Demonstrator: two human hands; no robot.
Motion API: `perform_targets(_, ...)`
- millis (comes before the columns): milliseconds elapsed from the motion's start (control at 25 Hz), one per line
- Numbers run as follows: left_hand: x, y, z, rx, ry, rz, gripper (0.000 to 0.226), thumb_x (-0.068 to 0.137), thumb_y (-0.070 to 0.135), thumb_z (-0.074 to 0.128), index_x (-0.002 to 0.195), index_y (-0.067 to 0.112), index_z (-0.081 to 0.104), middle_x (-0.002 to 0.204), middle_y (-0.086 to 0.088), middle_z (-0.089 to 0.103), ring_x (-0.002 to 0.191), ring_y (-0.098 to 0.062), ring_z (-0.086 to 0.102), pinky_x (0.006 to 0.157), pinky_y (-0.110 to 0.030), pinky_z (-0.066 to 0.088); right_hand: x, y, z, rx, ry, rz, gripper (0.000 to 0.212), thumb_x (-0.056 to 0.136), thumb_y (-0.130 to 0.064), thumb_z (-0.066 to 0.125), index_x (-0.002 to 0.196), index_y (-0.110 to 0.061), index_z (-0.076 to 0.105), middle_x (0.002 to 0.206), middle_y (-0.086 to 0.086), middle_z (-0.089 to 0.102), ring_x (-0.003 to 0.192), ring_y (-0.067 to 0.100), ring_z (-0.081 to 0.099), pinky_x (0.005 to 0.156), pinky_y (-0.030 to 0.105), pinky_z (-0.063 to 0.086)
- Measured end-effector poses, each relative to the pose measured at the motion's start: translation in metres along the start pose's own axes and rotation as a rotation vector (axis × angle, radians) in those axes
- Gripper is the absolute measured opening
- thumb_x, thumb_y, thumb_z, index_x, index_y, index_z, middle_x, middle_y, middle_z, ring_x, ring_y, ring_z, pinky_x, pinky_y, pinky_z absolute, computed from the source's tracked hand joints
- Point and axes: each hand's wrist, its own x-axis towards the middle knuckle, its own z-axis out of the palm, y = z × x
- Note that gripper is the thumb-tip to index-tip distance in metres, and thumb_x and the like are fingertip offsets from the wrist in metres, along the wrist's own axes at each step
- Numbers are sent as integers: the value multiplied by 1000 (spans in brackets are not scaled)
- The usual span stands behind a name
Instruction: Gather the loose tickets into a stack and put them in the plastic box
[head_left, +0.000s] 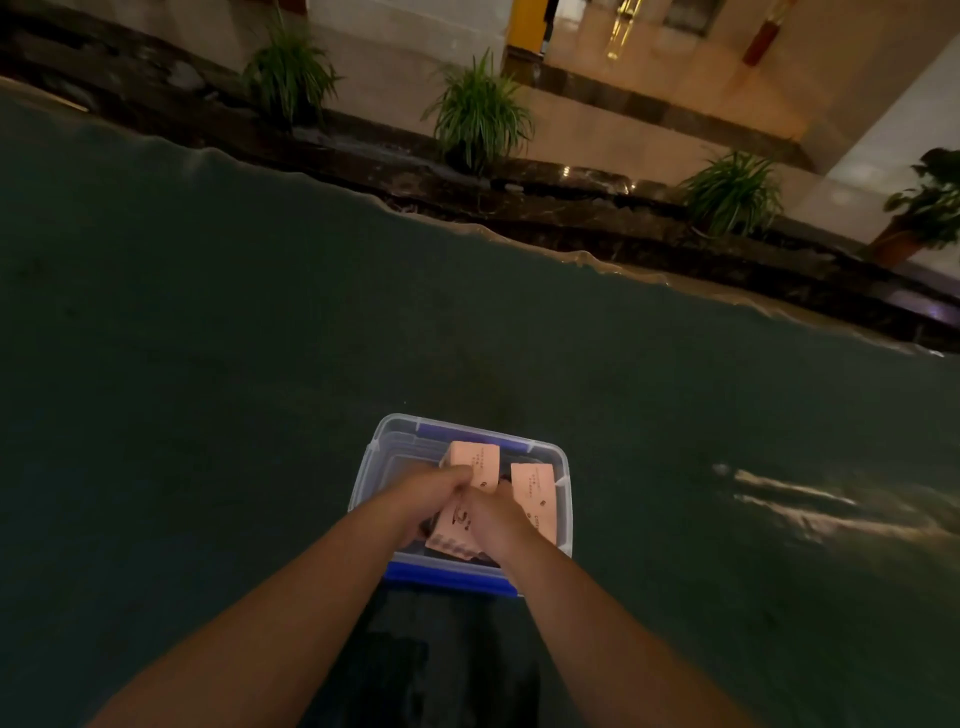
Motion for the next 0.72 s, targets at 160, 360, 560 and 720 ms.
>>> perform_targets(160,3,0,2,45,85,16,18,92,44,68,98,26,68,59,5,76,77,-24,77,64,-43,62,1,4,5,-58,21,-80,58,104,-45,56,154,-20,43,90,-7,63,79,12,66,66,28,53)
perform_targets(360,-18,3,-6,75,95,71,12,98,33,65,106,25,67,96,-8,78,90,-28,75,88,-52,61,-19,8,-6,-98,-19,-196,40,106,-31,56,145,-24,55,112,-3,72,93,14,69,75,27,53)
perform_targets(560,-97,21,-8,337,143,341,8,99,32,66,105,27,64,100,2,70,85,-9,66,64,-28,53,-84,13,-75,-72,-119,-403,17,103,-28,60,116,-29,70,97,-8,73,88,7,70,69,26,55)
perform_targets(720,-195,54,24,591,234,691,29,92,35,74,118,31,61,110,9,66,102,-11,64,81,-34,55,-160,23,-156,-87,69,-663,14,98,-32,66,112,-30,65,96,-7,74,88,12,73,72,30,57)
